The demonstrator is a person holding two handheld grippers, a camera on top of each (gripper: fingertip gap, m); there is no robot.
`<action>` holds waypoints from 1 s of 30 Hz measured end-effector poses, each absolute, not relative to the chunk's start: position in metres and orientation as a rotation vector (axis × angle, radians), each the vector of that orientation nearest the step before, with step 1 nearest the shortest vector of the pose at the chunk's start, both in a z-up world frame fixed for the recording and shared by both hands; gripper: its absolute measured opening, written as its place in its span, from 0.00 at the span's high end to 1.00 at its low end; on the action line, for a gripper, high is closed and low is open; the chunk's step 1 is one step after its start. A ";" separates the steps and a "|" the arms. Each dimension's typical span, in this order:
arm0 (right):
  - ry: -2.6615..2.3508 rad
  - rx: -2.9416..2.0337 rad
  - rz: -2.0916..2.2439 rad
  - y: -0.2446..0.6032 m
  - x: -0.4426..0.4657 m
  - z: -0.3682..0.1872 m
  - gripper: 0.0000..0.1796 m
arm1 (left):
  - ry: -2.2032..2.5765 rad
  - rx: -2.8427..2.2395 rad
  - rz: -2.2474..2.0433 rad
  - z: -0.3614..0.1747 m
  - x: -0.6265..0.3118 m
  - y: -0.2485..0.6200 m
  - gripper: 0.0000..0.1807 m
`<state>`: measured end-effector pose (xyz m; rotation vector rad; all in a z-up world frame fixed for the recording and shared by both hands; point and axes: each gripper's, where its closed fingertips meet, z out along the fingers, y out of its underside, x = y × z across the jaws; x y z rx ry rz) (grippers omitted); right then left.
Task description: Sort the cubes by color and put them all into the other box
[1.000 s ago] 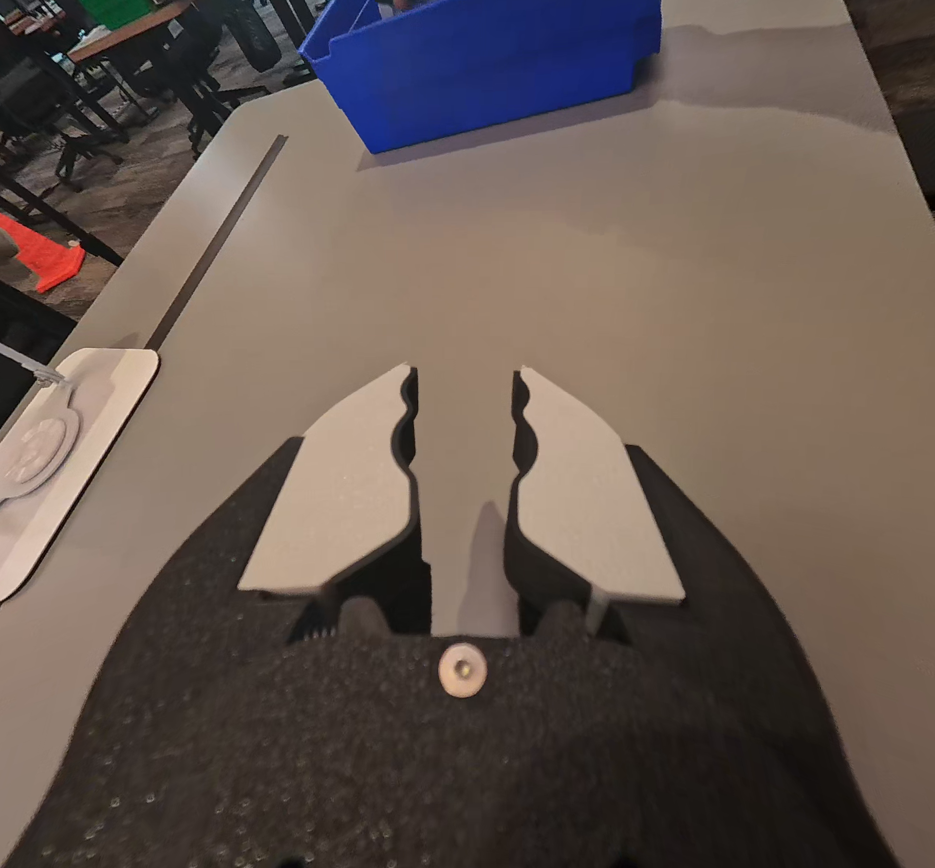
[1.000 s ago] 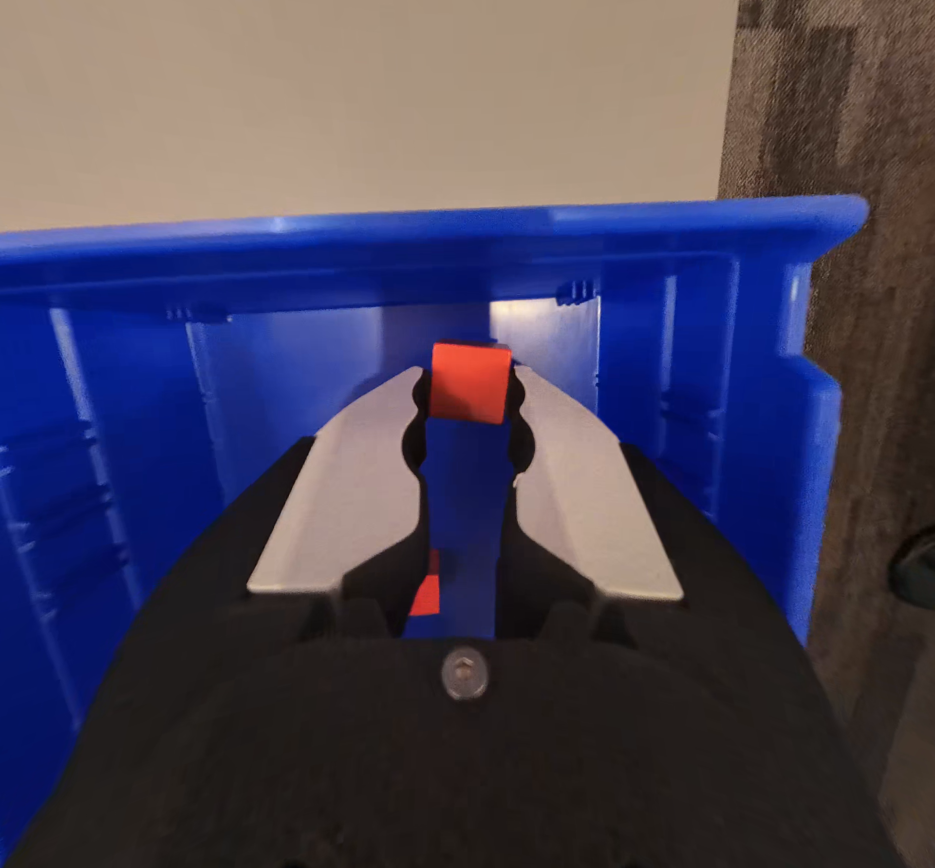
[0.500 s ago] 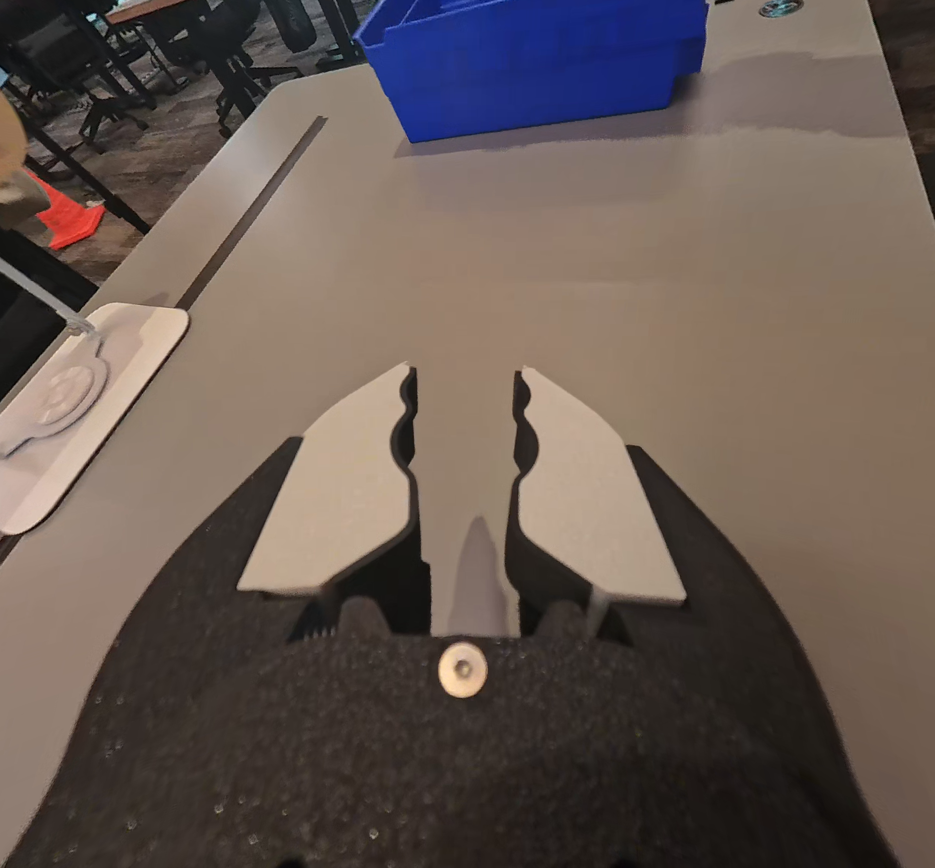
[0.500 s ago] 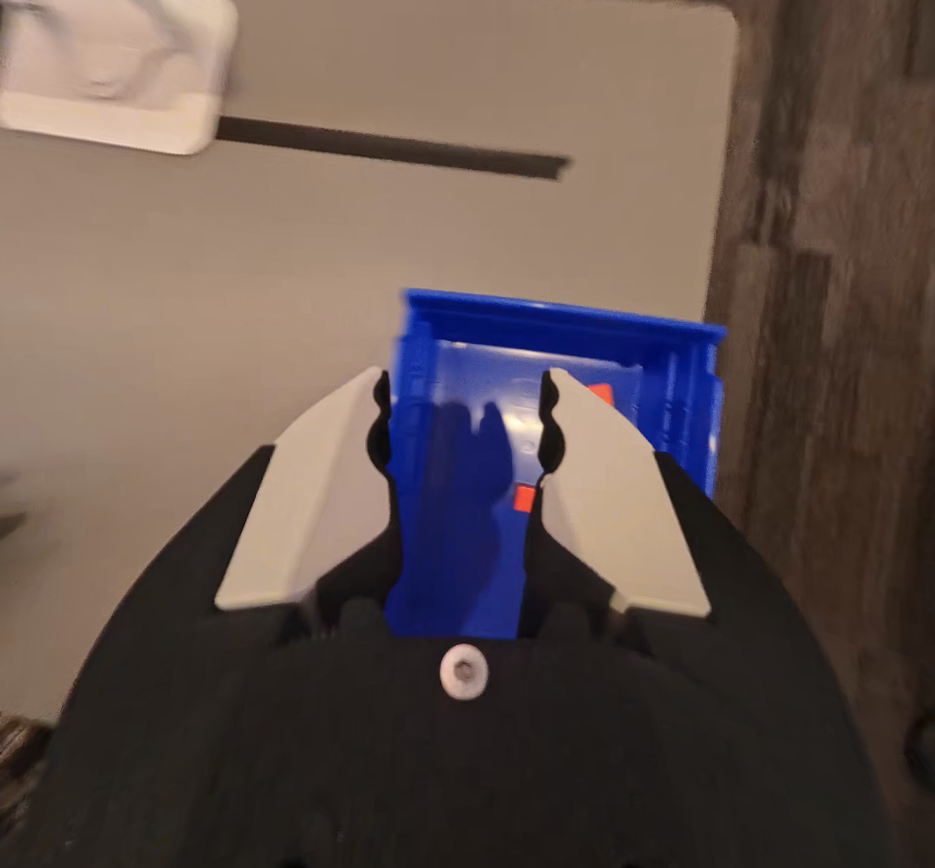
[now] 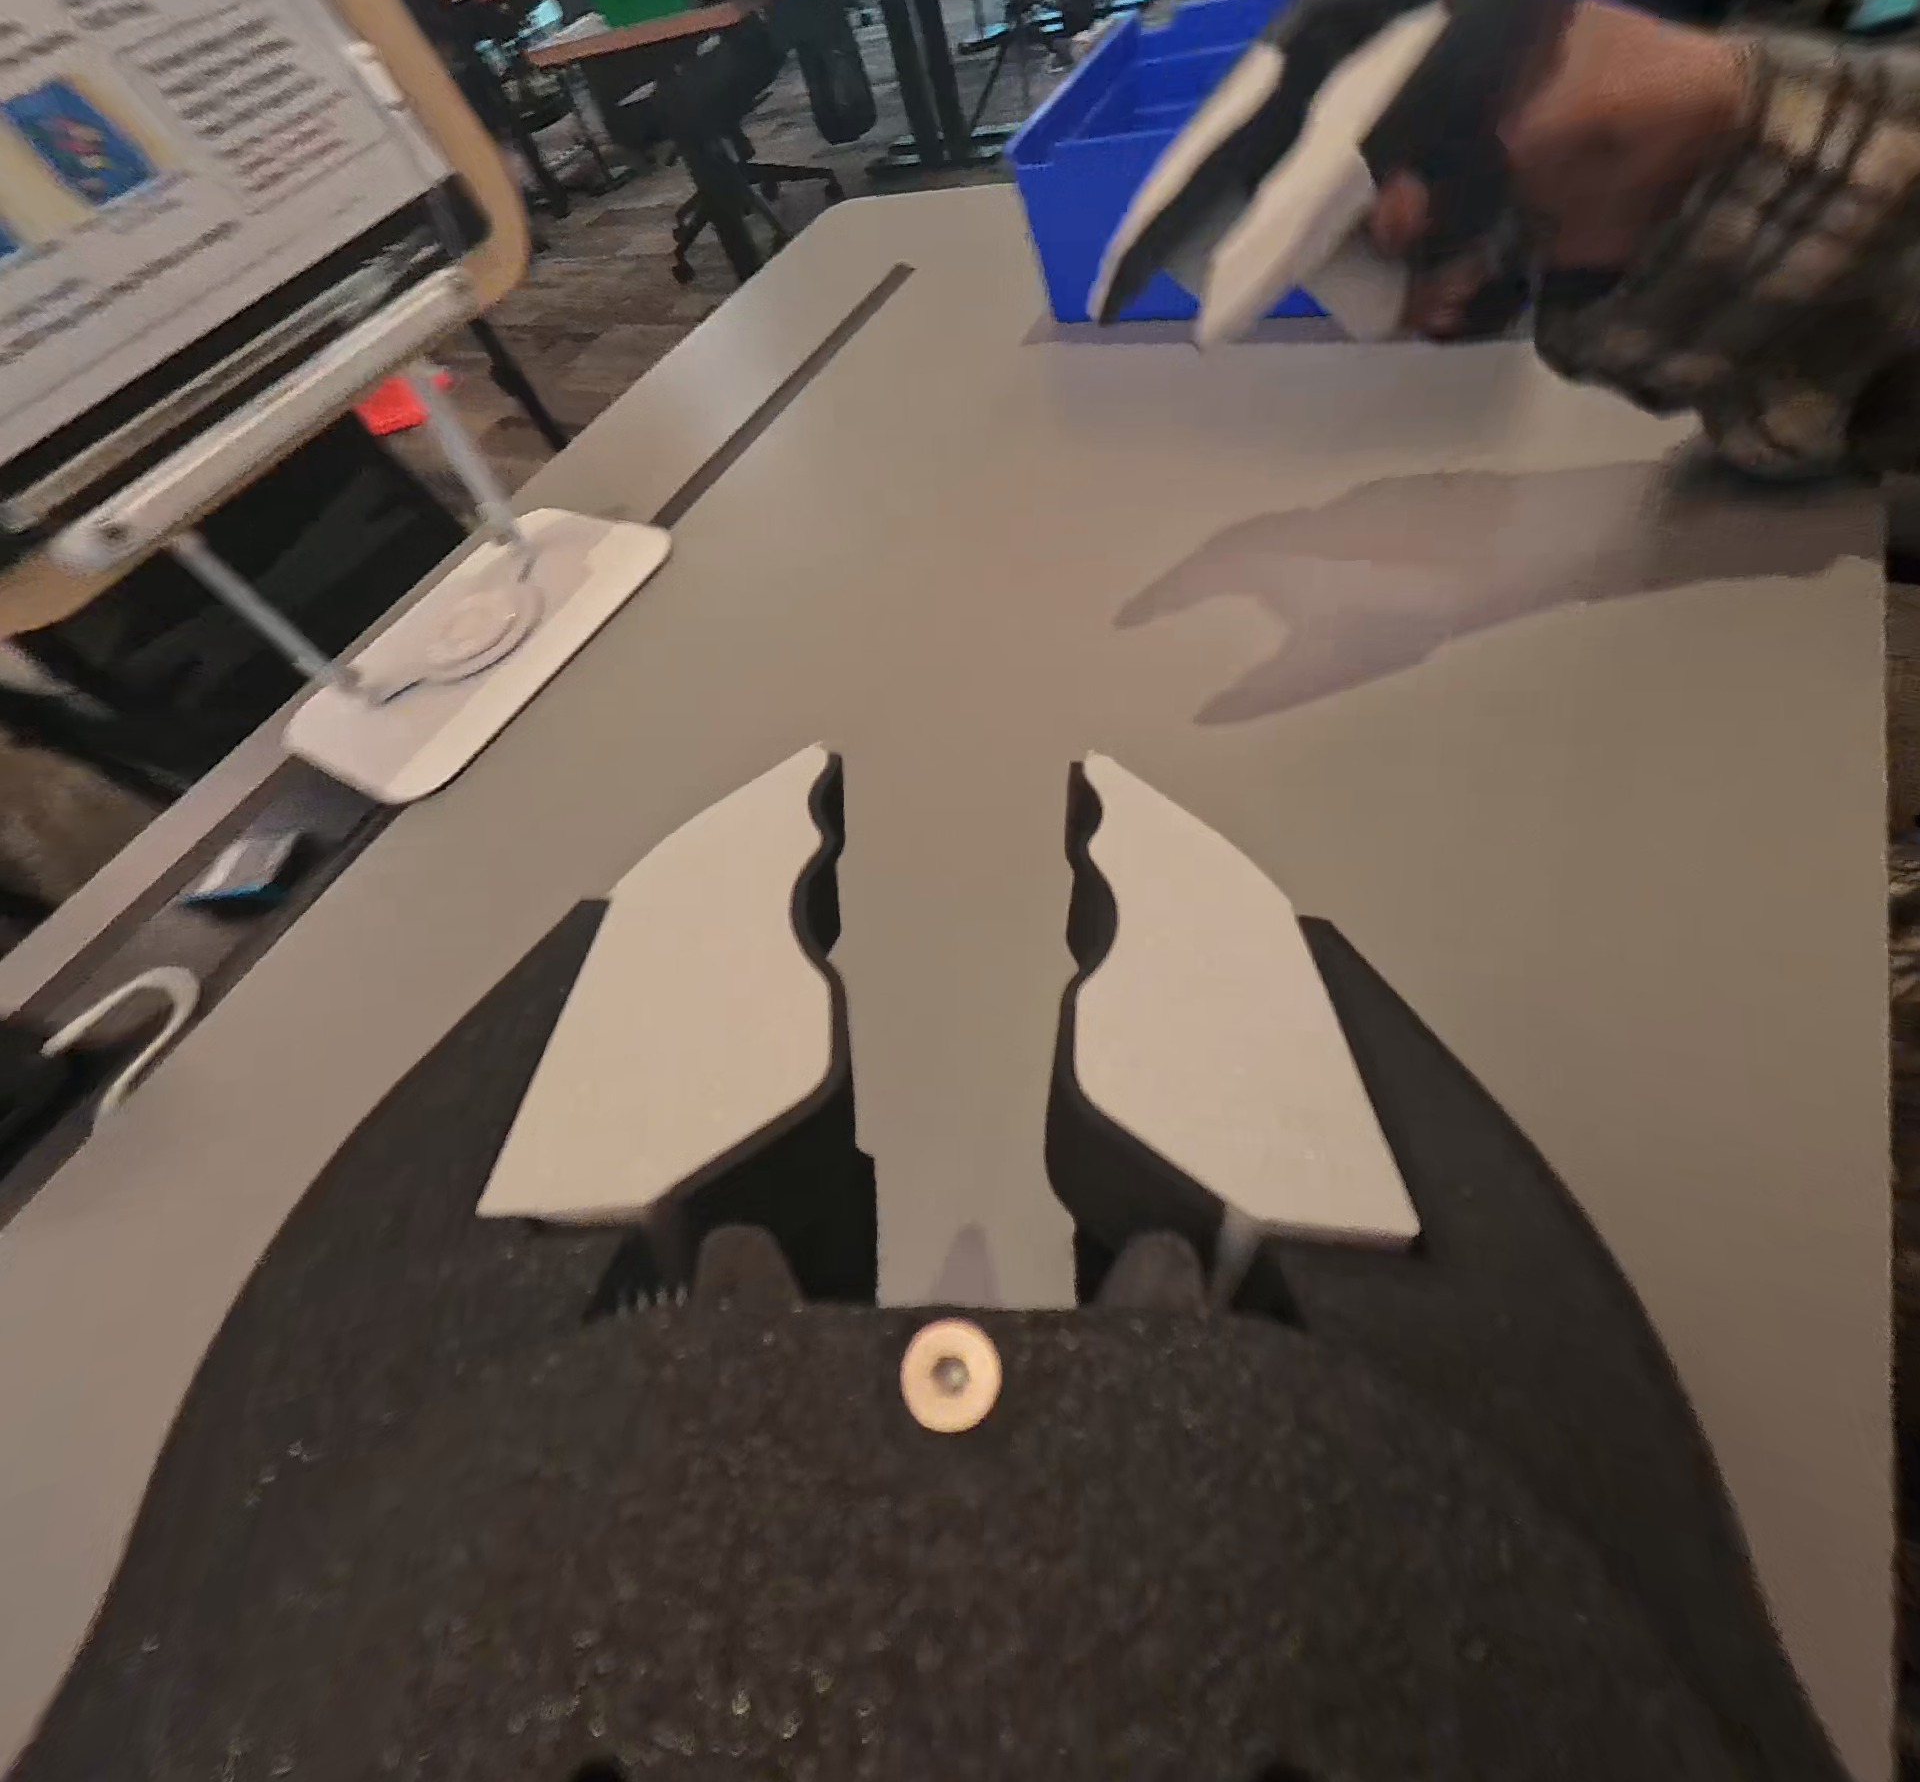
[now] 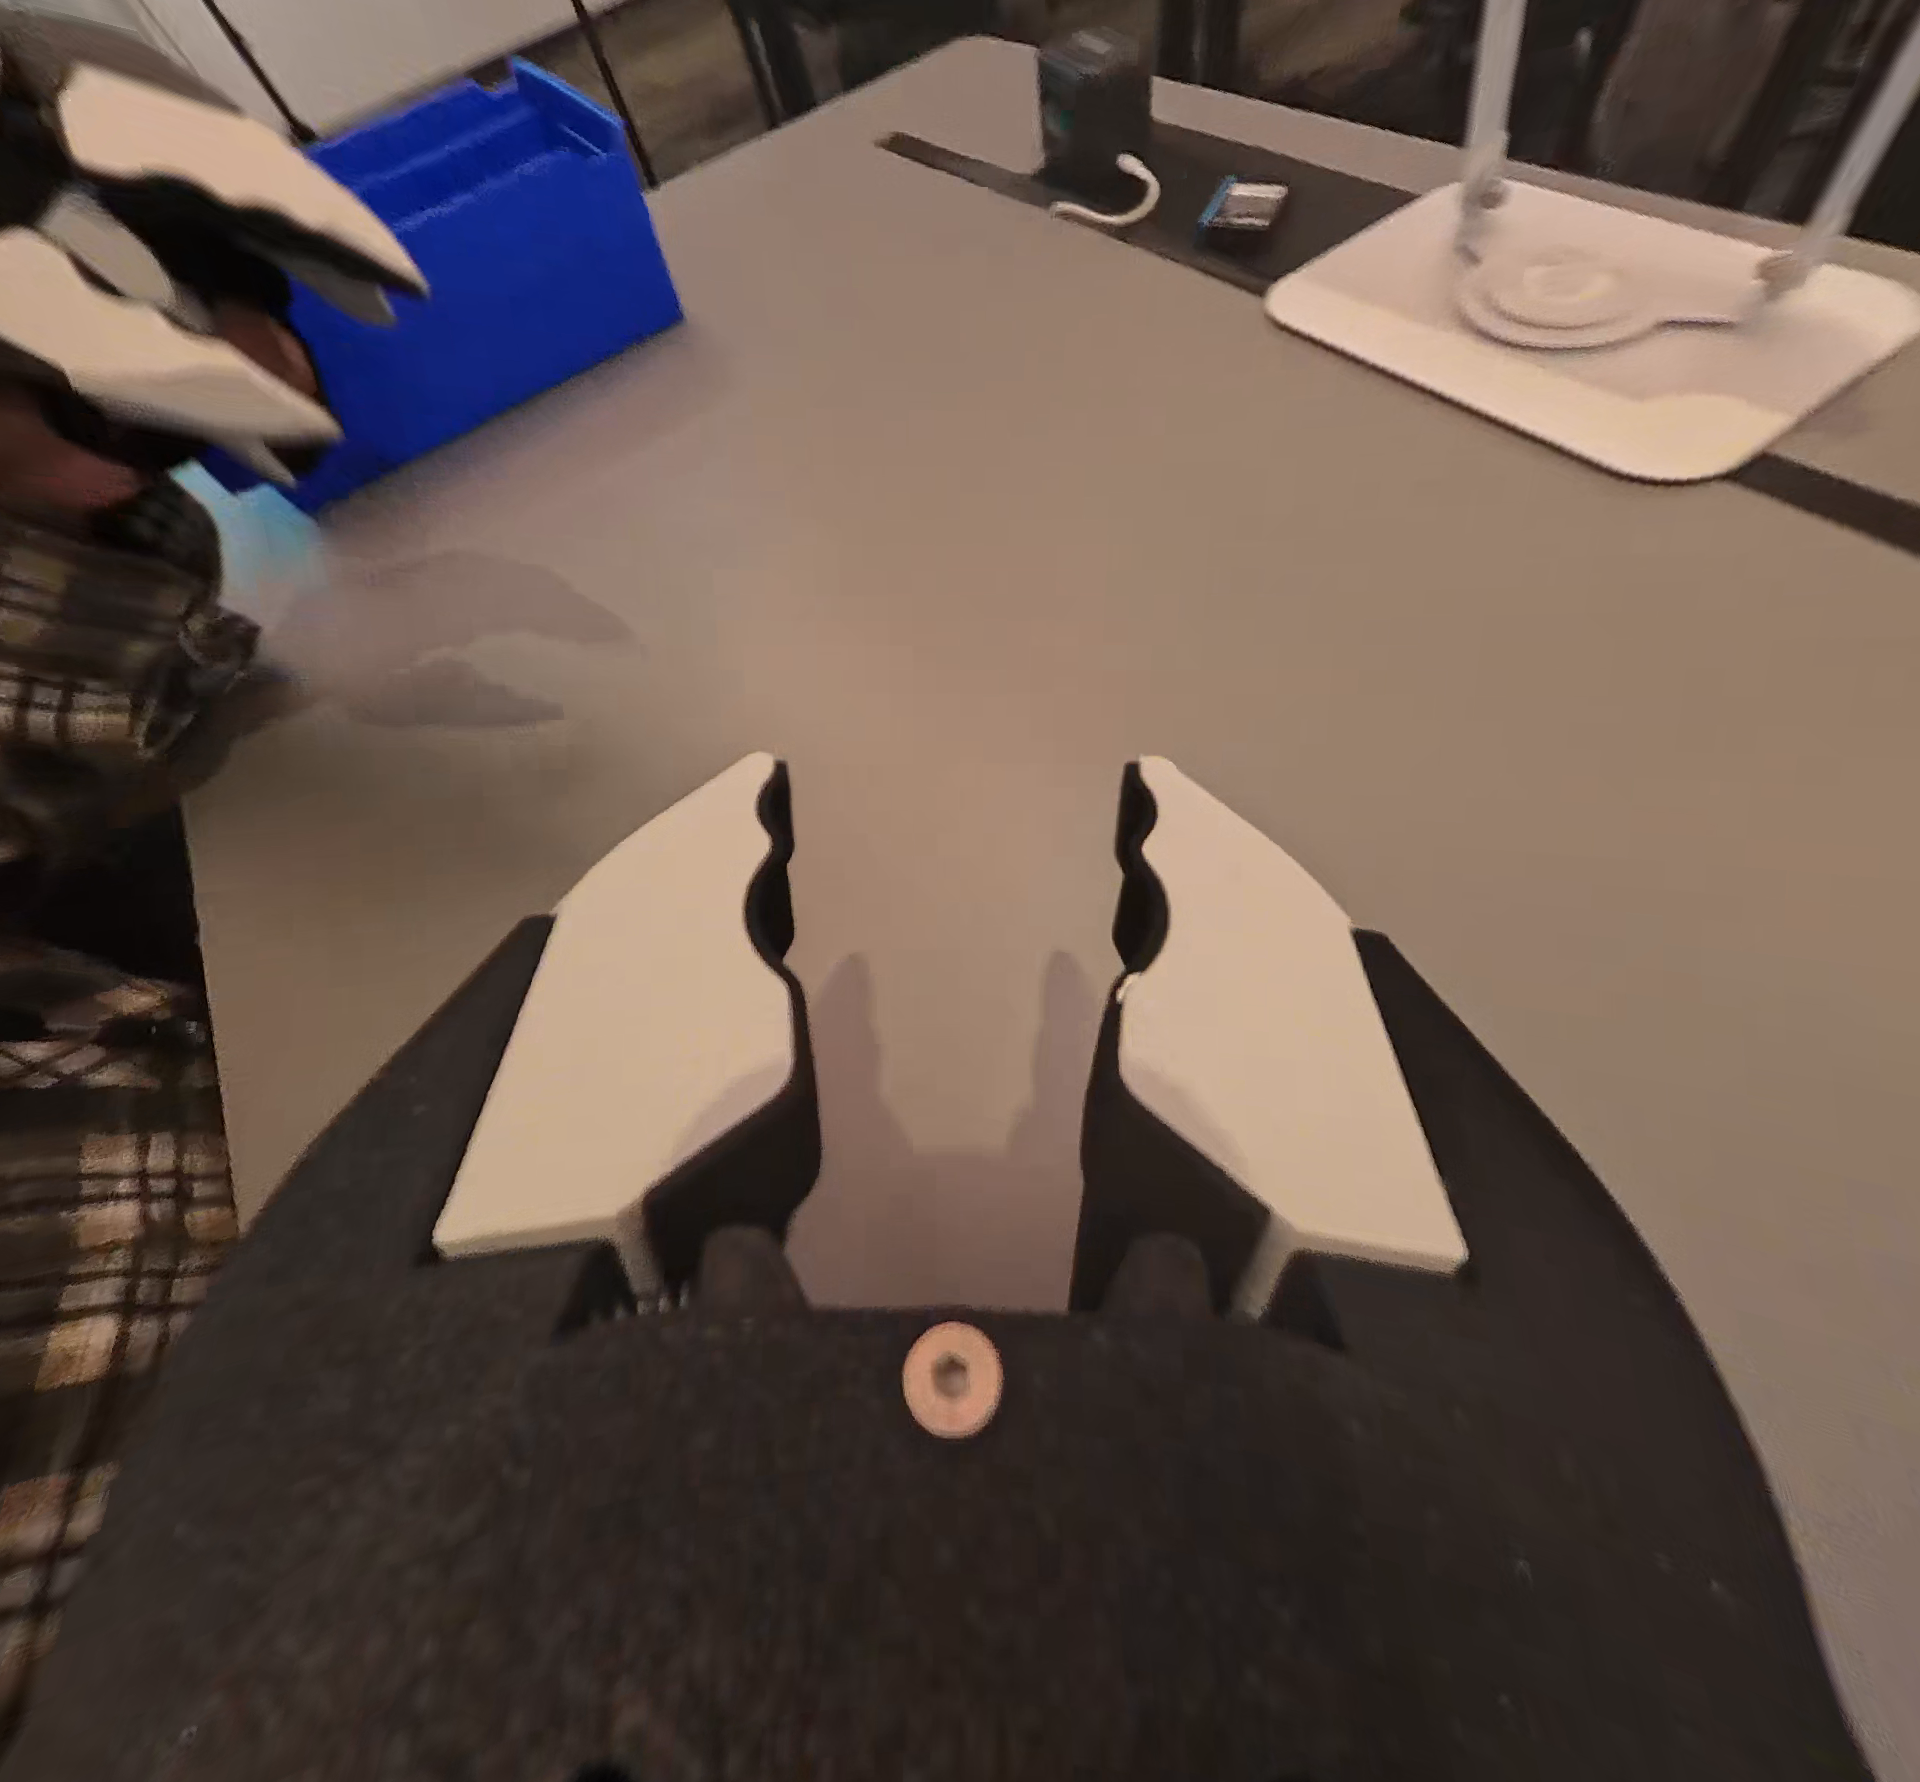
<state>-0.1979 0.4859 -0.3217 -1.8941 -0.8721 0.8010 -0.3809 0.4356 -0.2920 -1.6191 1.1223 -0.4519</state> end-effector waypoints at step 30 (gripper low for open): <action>-0.923 -1.798 0.903 0.470 -0.281 -0.314 0.68 | 0.427 -2.457 -0.141 -0.405 -0.749 0.545 0.70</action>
